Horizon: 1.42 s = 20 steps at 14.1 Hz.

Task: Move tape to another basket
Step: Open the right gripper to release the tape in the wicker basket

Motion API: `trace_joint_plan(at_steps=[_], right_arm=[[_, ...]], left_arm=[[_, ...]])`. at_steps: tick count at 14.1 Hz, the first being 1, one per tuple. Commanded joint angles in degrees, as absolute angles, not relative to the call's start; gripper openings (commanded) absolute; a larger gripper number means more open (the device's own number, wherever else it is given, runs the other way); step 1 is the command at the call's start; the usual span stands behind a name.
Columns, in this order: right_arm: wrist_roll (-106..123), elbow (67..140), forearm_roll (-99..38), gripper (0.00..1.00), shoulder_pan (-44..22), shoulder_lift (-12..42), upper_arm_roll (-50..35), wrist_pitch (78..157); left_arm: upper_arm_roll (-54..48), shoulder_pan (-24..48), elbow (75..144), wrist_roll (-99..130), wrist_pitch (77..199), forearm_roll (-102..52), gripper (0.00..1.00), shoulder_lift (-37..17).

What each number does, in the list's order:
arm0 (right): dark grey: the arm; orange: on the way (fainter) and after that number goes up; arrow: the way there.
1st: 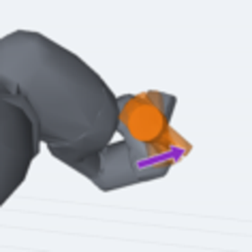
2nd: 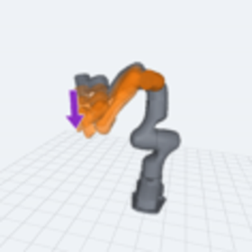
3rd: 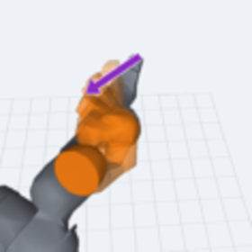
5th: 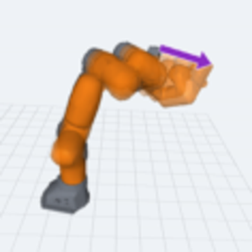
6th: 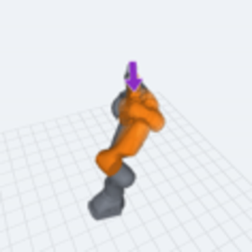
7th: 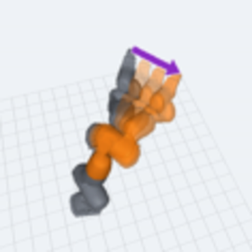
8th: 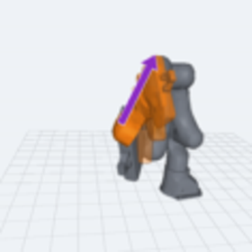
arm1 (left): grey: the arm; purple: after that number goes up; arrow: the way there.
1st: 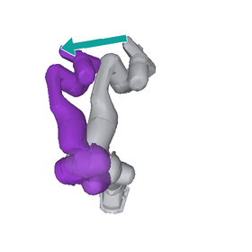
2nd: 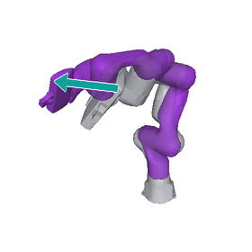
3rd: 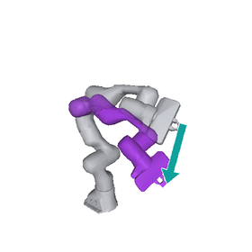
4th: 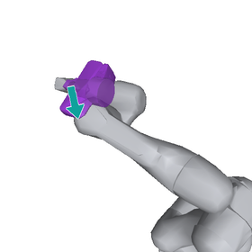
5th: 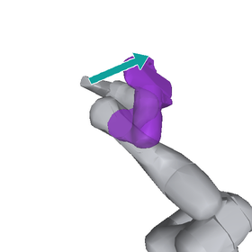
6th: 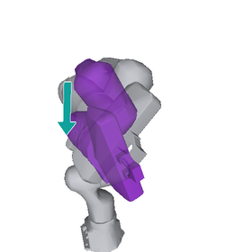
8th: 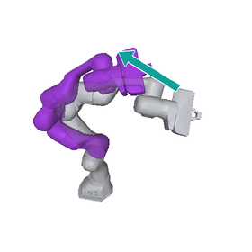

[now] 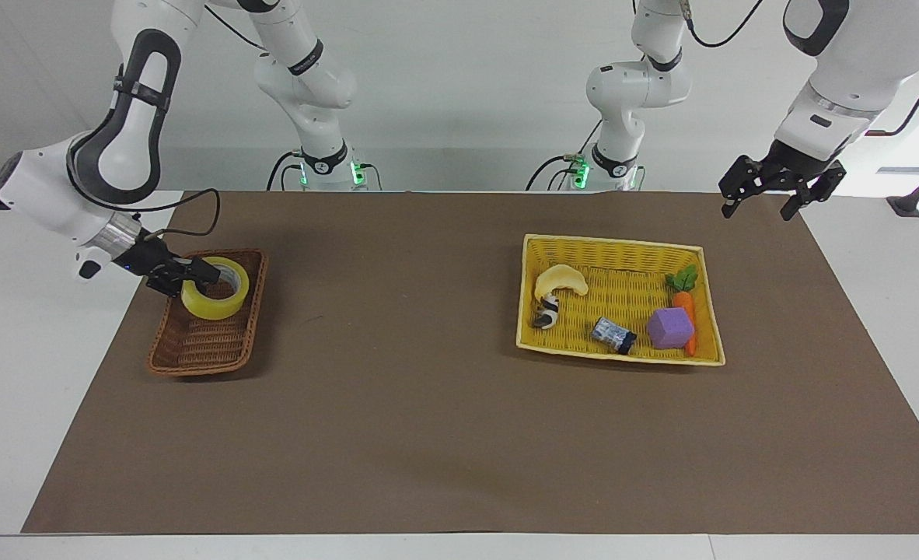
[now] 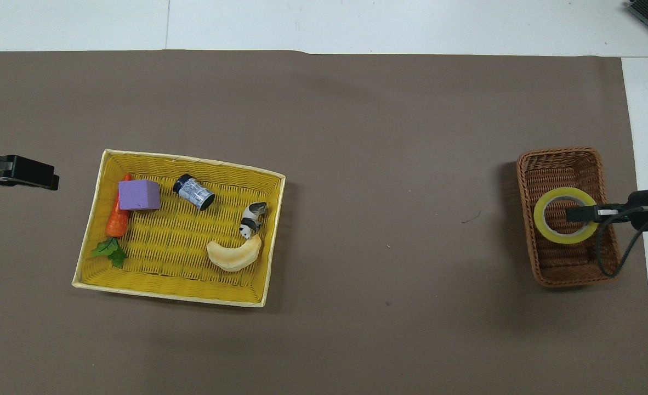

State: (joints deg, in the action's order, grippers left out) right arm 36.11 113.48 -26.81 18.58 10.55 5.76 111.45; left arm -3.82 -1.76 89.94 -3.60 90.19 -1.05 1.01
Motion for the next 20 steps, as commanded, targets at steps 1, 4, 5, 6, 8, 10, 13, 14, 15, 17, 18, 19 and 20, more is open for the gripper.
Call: trace_joint_plan(at_steps=[1, 4, 5, 6, 8, 10, 13, 14, 15, 17, 18, 19, 20], right_arm=[[39.8, 116.0, -25.3, 0.0, 19.5, 10.9, 5.3, 113.7], [40.5, 118.3, -23.7, 0.0, 19.4, 11.6, 5.3, 118.5], [40.5, 118.4, -22.9, 0.05, 19.4, 12.0, 5.2, 118.7], [40.5, 118.4, -22.3, 0.25, 19.2, 12.2, 5.2, 118.7], [39.5, 117.9, -22.2, 1.0, 18.7, 12.5, 5.2, 118.7], [38.9, 117.2, -22.6, 1.0, 18.8, 12.7, 5.2, 118.6], [33.7, 112.5, -22.6, 1.0, 18.8, 12.0, 5.1, 117.8], [31.6, 111.0, -22.5, 1.0, 18.7, 11.7, 4.8, 117.9], [29.7, 109.1, -22.0, 1.0, 18.6, 11.4, 4.5, 117.9], [26.4, 105.4, -16.8, 1.0, 15.4, 11.4, 4.7, 118.3], [24.1, 103.1, -12.5, 1.0, 14.7, 11.4, 4.5, 118.0], [21.0, 102.4, -8.9, 1.0, 13.5, 11.0, 4.4, 117.7], [17.5, 102.5, -6.3, 1.0, 11.4, 9.9, 4.6, 117.7]], left_arm=[[-2.9, -0.9, 88.9, -4.0, 89.0, -0.3, 1.0, 0.8], [-2.6, -0.9, 88.9, -4.3, 88.9, -0.2, 1.0, 0.9], [-2.6, -0.9, 88.9, -3.9, 88.8, -0.2, 1.0, 1.0], [-2.7, -0.9, 88.9, -3.9, 88.8, -0.2, 1.0, 1.0], [-2.7, -1.3, 88.9, -3.9, 88.8, -0.2, 1.0, 1.0], [-2.6, -1.8, 88.9, -3.9, 88.8, -0.2, 1.0, 1.1], [-2.6, -1.7, 88.9, -3.9, 88.8, -0.2, 1.0, 1.0], [-2.6, -1.6, 88.9, -3.9, 88.8, -0.2, 1.0, 1.0], [-2.7, -1.6, 88.9, -3.9, 88.8, -0.2, 1.0, 1.0], [-2.6, -1.7, 88.9, -3.9, 88.8, -0.2, 1.0, 1.0], [-2.6, -1.8, 88.9, -3.9, 88.8, -0.2, 1.0, 1.0], [-2.6, -1.8, 88.9, -3.9, 88.8, -0.2, 1.0, 1.0], [-2.6, -1.7, 88.9, -3.9, 88.8, -0.2, 1.0, 1.0]])
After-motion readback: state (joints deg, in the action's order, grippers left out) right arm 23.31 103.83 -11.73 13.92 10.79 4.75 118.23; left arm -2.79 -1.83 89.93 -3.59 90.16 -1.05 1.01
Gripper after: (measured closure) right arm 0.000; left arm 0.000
